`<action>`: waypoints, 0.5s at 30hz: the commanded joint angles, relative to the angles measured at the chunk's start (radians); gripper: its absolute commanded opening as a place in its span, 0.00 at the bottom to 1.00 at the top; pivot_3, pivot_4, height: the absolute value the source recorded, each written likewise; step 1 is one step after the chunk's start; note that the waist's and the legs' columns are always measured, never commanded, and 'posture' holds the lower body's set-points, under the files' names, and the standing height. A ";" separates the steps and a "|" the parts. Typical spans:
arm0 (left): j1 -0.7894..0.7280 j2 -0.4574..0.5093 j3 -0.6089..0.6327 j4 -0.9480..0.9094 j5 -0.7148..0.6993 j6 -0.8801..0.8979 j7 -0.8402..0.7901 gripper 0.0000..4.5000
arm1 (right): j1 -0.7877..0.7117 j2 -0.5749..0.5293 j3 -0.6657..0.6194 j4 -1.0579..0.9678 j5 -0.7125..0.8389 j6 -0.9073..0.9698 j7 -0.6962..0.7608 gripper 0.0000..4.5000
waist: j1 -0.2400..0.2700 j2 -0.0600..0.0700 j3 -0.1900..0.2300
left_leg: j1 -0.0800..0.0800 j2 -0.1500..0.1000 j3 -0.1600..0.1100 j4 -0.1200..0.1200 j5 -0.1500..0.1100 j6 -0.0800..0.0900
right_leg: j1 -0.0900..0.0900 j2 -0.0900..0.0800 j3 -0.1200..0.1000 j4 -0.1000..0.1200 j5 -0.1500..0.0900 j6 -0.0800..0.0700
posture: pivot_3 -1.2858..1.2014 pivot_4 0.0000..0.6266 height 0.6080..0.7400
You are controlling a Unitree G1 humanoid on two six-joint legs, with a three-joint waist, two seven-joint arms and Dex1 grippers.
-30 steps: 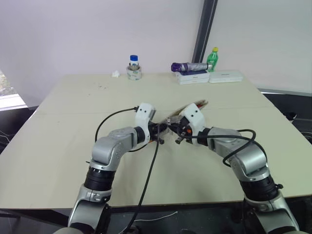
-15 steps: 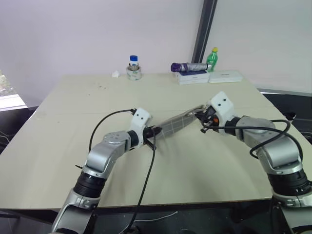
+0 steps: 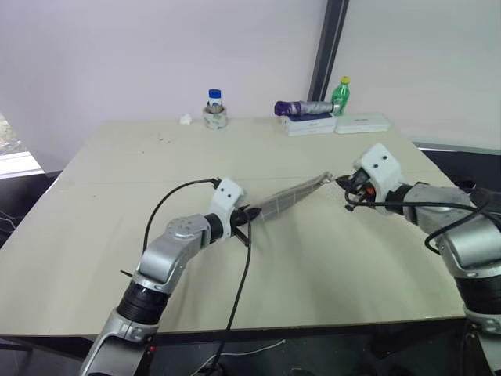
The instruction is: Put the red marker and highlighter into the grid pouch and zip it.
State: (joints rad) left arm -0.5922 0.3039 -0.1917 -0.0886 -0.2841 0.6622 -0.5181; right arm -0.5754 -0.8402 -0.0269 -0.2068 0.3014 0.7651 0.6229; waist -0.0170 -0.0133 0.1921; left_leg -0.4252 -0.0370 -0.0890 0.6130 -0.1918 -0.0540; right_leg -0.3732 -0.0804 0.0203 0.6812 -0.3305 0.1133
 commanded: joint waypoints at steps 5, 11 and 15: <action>0.021 -0.017 0.018 0.014 0.024 -0.004 0.026 0.00 | 0.064 0.017 -0.023 -0.082 0.023 0.005 0.023 0.52 | 0.001 0.000 0.000 | 0.000 0.000 0.000 0.000 0.000 0.000 | 0.000 0.000 0.000 0.000 0.000 0.000 | 0.52 0.24 1.00; 0.037 -0.053 0.084 -0.029 -0.038 0.046 0.027 0.56 | 0.116 0.010 -0.021 -0.117 0.027 -0.013 0.052 0.63 | 0.004 0.000 0.000 | -0.001 0.000 0.000 0.000 0.000 0.000 | -0.001 0.000 0.000 0.000 0.000 0.000 | 0.52 0.24 1.00; 0.063 -0.018 0.136 -0.095 -0.089 0.099 0.001 0.99 | 0.158 -0.015 -0.049 -0.140 0.041 -0.032 0.090 0.63 | 0.003 0.000 0.000 | -0.001 0.000 0.000 0.000 0.000 0.000 | -0.001 0.000 0.000 0.000 0.000 0.000 | 0.52 0.24 1.00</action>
State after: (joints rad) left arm -0.5337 0.2726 -0.1030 -0.1222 -0.3369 0.7485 -0.5033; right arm -0.4218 -0.8350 -0.0253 -0.2961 0.3307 0.7587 0.6944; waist -0.0137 -0.0136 0.1924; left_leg -0.4261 -0.0371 -0.0892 0.6129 -0.1918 -0.0539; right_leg -0.3740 -0.0806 0.0203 0.6811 -0.3305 0.1134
